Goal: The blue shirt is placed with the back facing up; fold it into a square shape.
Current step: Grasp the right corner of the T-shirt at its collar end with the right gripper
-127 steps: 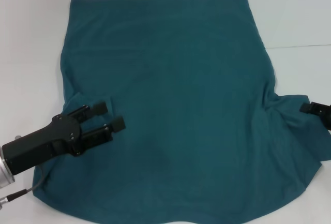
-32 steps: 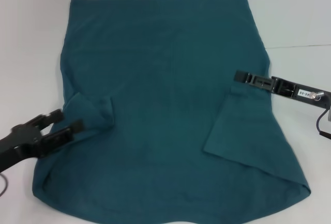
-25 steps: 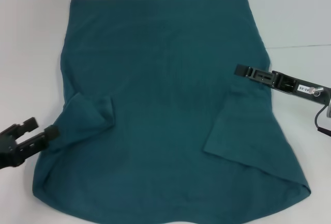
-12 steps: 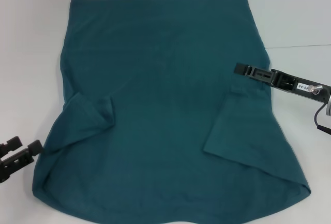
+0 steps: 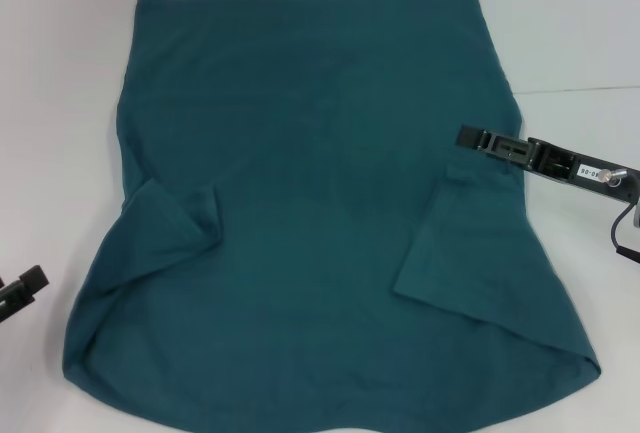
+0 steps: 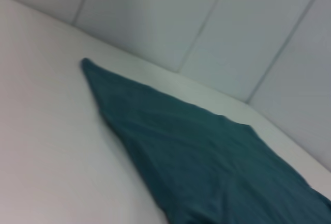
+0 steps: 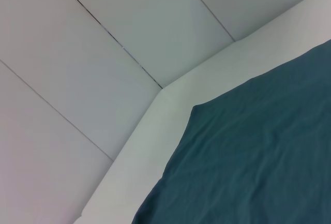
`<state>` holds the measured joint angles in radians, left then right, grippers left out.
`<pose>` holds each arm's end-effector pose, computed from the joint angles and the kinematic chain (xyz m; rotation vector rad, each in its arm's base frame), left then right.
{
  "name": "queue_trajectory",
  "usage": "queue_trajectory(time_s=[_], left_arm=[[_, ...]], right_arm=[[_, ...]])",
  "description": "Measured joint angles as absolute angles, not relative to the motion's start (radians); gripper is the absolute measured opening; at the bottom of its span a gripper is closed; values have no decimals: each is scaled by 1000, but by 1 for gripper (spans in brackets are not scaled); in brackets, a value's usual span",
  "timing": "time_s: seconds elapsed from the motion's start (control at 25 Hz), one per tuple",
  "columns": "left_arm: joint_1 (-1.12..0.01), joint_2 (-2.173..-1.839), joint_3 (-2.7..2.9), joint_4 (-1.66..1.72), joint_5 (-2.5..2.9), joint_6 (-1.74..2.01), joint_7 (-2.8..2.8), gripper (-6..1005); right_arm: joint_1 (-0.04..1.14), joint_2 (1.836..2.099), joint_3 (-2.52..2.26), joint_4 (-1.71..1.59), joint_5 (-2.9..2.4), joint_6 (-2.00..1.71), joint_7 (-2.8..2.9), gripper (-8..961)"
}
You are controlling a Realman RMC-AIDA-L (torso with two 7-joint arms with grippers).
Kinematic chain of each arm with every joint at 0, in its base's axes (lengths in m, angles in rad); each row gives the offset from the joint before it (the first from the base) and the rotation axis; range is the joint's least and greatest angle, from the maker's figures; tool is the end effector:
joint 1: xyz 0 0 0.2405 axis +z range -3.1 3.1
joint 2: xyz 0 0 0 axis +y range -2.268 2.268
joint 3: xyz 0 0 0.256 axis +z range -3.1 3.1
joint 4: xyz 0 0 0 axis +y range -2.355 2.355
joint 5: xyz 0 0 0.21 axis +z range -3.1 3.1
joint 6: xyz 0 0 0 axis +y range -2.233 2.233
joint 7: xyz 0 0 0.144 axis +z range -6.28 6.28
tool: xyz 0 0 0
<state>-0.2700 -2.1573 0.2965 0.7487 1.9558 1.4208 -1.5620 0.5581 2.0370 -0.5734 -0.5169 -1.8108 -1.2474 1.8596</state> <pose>-0.3678 0.2686 0.0470 -1.9555 -1.1941 -0.8231 0.2914 0.3761 0.0277 -2.0827 1.3959 0.9767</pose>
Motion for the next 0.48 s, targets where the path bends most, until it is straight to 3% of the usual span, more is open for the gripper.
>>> queue_trajectory(time_s=[0.48], left_arm=[[-279,-2161,335,740,1963,1290,-1603,869]], right_arm=[[564,2037,-572,-517,-1809,-1244,1862,941]])
